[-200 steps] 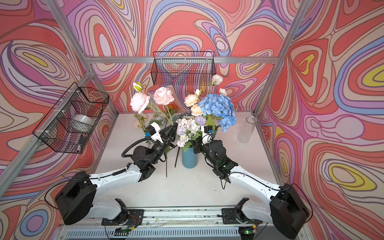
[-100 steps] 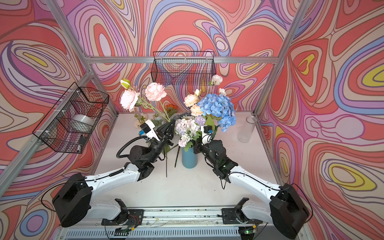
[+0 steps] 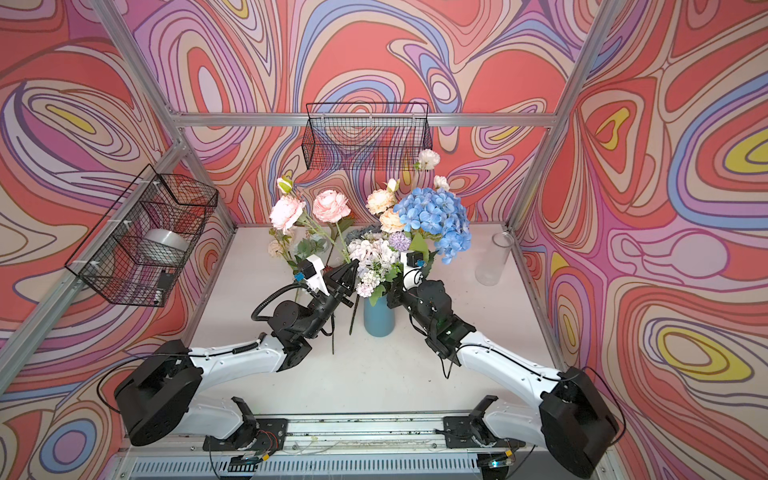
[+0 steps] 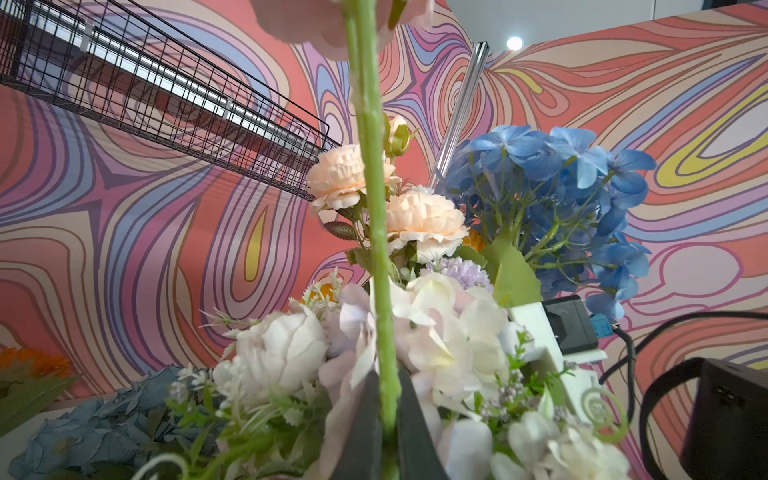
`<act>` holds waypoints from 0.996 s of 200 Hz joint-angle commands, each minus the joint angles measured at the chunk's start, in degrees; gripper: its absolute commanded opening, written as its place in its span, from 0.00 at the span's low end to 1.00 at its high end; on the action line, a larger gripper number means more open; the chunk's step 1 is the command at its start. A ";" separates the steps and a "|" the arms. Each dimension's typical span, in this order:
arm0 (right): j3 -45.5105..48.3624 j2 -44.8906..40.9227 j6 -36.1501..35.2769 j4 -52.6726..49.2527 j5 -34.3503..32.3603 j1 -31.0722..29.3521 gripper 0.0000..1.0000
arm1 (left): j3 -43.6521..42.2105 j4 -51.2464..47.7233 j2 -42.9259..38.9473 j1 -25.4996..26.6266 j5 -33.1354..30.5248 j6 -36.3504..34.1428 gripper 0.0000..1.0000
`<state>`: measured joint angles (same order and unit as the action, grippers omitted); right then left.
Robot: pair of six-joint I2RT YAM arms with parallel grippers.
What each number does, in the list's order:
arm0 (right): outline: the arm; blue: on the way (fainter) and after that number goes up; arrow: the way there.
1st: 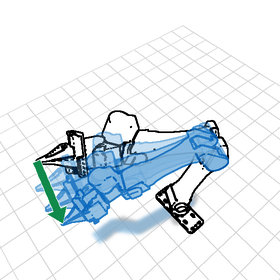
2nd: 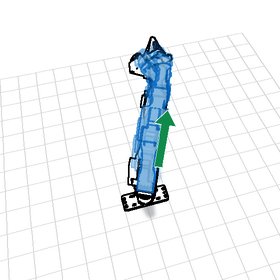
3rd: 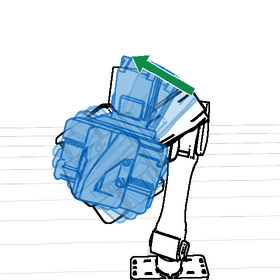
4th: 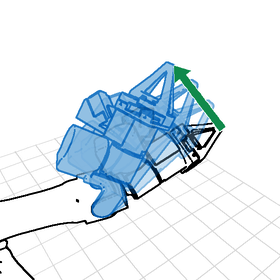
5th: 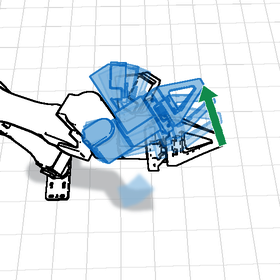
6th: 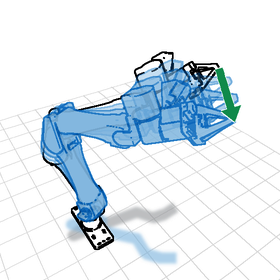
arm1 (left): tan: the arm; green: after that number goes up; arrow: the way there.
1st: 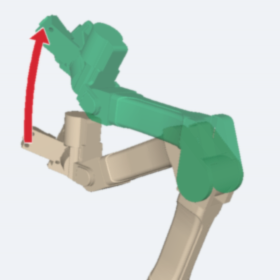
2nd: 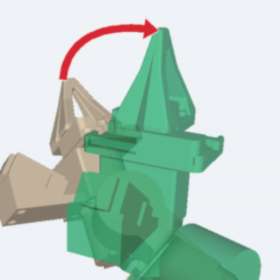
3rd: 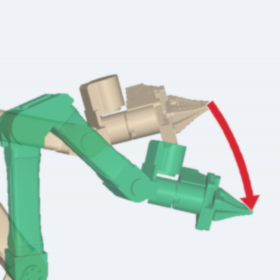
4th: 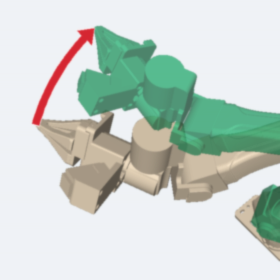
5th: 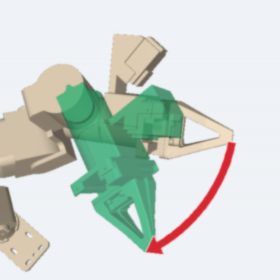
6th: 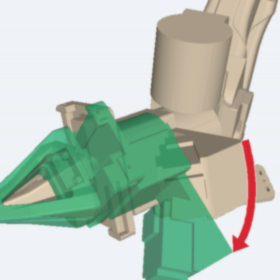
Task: Arrange the flowers into the vase
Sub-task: 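Lower the pink rose stems into the teal vase with the left gripper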
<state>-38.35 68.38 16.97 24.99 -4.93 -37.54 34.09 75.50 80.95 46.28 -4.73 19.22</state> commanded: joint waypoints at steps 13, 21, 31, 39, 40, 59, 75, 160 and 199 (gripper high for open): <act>-1.48 0.26 -0.15 0.66 -0.97 0.10 0.18 | -3.25 2.49 0.88 1.73 -3.04 0.77 0.00; -1.62 0.25 -0.15 0.35 -0.75 0.10 0.18 | -3.70 2.51 1.35 1.72 -3.36 1.33 0.00; -1.71 0.31 -0.23 0.08 -0.61 0.10 0.19 | -3.96 2.49 1.69 1.79 -3.74 1.78 0.00; -1.71 0.36 -0.21 0.05 -0.52 0.10 0.19 | -3.99 2.46 1.77 1.79 -3.77 1.61 0.00; -1.68 0.40 -0.20 0.09 -0.52 0.10 0.19 | -4.01 2.50 1.72 1.79 -3.70 1.56 0.01; -1.74 0.43 -0.23 0.15 -0.43 0.10 0.20 | -3.69 2.35 1.24 1.81 -3.32 0.63 0.06; -1.93 0.53 -0.32 0.10 -0.12 0.10 0.20 | -3.17 1.92 1.04 1.83 -2.96 -0.43 0.07; -1.82 0.31 -0.27 -0.03 0.97 0.09 0.20 | 2.57 2.36 7.33 5.22 -3.97 -12.34 0.00; -1.65 -0.11 -1.10 -0.47 0.97 0.08 0.21 | -0.09 2.50 10.32 7.23 -7.42 -10.94 0.00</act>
<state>-38.48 68.77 16.14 24.69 -4.64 -37.41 36.56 80.71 88.42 52.12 -10.13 9.61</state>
